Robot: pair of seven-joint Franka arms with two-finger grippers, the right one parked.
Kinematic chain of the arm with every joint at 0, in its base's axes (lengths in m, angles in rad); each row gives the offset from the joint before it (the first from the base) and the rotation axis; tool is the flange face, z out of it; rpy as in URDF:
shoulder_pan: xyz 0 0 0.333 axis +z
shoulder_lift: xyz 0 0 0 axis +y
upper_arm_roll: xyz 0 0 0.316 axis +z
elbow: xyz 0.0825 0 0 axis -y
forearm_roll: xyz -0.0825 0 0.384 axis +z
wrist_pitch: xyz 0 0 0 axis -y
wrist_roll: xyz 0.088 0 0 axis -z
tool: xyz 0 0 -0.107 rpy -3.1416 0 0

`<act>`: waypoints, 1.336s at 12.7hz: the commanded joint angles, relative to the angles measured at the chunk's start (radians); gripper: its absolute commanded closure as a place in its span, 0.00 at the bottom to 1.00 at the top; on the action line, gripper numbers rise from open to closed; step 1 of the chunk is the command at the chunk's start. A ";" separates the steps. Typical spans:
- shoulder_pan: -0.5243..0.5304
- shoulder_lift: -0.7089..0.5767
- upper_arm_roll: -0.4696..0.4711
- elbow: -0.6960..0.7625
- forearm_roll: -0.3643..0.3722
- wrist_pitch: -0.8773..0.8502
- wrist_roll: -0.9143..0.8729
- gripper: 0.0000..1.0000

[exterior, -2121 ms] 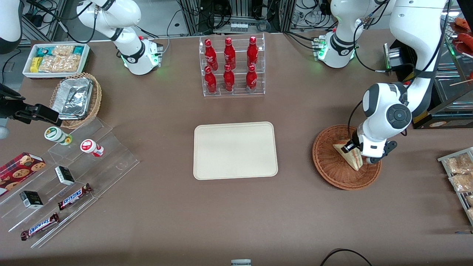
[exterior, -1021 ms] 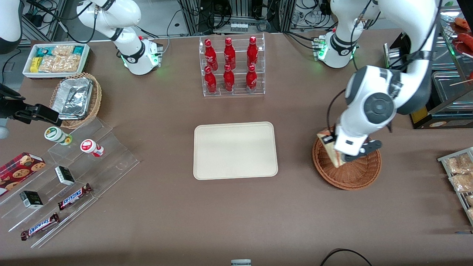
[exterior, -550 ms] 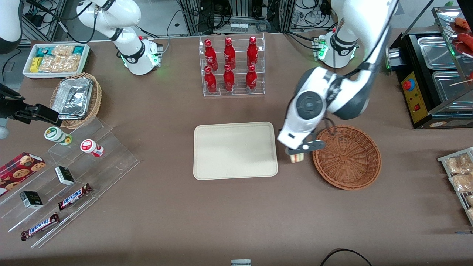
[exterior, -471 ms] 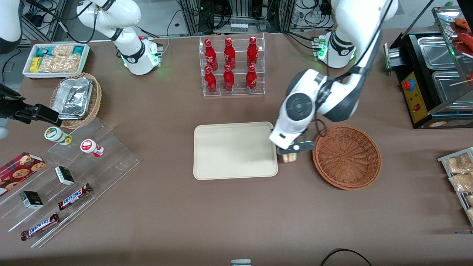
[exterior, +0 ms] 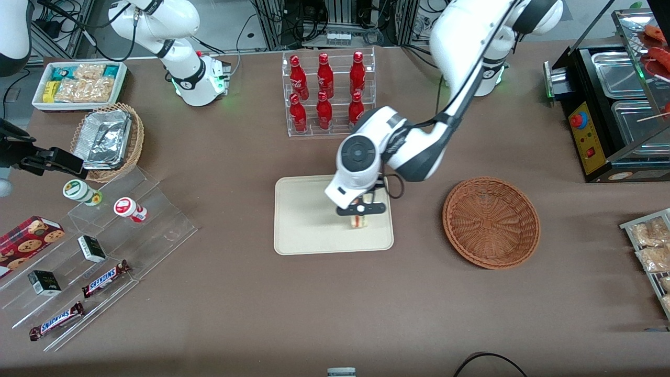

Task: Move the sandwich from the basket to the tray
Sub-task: 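Carry the sandwich with the left gripper over the cream tray, then lower the sandwich onto the tray and open the left gripper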

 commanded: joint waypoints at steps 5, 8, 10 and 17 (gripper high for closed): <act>-0.066 0.158 0.010 0.178 -0.006 0.084 -0.156 1.00; -0.086 0.164 0.011 0.177 -0.006 0.082 -0.158 1.00; -0.087 0.178 0.011 0.177 0.000 0.084 -0.173 1.00; -0.090 0.182 0.013 0.171 0.005 0.064 -0.176 1.00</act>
